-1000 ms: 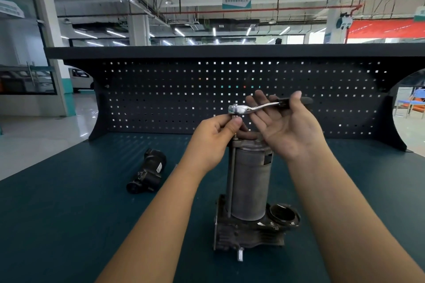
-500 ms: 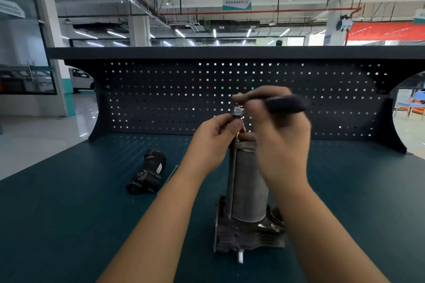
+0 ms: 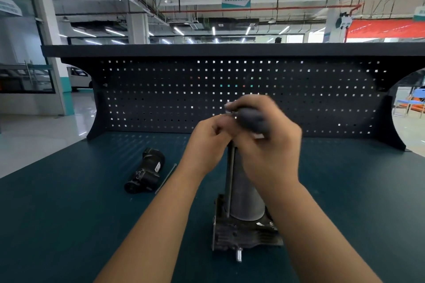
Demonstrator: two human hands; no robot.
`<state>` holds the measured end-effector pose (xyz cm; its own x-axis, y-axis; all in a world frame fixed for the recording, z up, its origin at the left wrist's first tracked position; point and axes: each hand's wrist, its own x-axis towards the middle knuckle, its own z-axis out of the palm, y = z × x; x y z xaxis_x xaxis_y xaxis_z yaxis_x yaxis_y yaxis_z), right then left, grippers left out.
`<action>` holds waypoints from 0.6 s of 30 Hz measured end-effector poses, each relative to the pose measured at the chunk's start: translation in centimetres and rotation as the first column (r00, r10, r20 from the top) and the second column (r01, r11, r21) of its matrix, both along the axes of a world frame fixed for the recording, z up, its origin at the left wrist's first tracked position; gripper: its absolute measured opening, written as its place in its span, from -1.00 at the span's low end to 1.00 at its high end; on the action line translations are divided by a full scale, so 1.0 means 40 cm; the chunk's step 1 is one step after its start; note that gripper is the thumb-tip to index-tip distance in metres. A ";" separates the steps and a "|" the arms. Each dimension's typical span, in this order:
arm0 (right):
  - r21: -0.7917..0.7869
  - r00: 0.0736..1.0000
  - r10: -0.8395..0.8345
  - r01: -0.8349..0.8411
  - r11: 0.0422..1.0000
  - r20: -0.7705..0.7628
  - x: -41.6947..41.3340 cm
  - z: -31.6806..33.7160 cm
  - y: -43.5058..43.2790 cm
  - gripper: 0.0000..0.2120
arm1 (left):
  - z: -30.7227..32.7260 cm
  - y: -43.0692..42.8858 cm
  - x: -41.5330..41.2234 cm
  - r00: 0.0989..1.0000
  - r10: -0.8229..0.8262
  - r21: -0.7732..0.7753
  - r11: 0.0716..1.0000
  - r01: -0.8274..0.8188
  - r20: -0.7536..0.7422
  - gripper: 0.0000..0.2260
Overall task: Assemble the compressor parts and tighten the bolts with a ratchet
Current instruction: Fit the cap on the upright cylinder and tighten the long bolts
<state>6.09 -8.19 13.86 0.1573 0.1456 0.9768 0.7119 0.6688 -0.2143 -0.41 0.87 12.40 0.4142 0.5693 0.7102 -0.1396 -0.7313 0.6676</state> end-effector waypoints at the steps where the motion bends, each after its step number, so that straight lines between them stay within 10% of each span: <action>1: 0.014 0.986 -0.115 0.114 0.993 0.124 -0.004 -0.003 0.003 -0.80 | -0.002 0.000 -0.003 0.999 0.030 -0.010 0.999 -0.030 0.010 -0.66; 3: -0.008 0.989 -0.108 0.109 0.994 0.100 -0.006 -0.005 0.006 -0.80 | 0.001 0.003 -0.007 1.000 -0.003 -0.045 0.999 0.002 -0.009 -0.67; 5: -0.046 0.945 0.215 -0.233 0.971 -0.245 -0.002 0.008 0.001 -0.92 | 0.007 0.001 -0.008 0.997 -0.062 -0.026 0.998 0.062 -0.034 -0.76; 10: 0.334 0.067 0.569 -0.751 0.570 -0.819 0.083 0.037 0.011 -0.62 | 0.011 0.000 -0.003 0.988 -0.149 -0.049 0.988 0.148 -0.036 -0.79; 12: 0.392 -0.060 0.545 -0.761 0.517 -0.836 0.099 0.037 0.016 -0.60 | 0.010 0.005 -0.005 0.991 -0.127 -0.028 0.992 0.125 -0.052 -0.80; 14: 0.334 0.074 0.556 -0.731 0.595 -0.828 0.080 0.032 0.014 -0.65 | 0.011 0.006 -0.006 0.992 -0.116 -0.043 0.993 0.114 -0.049 -0.79; 18: 0.151 0.636 0.481 -0.501 0.852 -0.603 0.019 0.007 -0.001 -0.86 | 0.012 -0.002 -0.007 0.990 -0.138 -0.088 0.987 0.135 -0.023 -0.80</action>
<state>6.83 -8.22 14.14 0.6001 0.4010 0.6921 -0.0079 0.8682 -0.4961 -0.67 0.81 12.88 0.5122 0.5643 0.6475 -0.2138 -0.6464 0.7324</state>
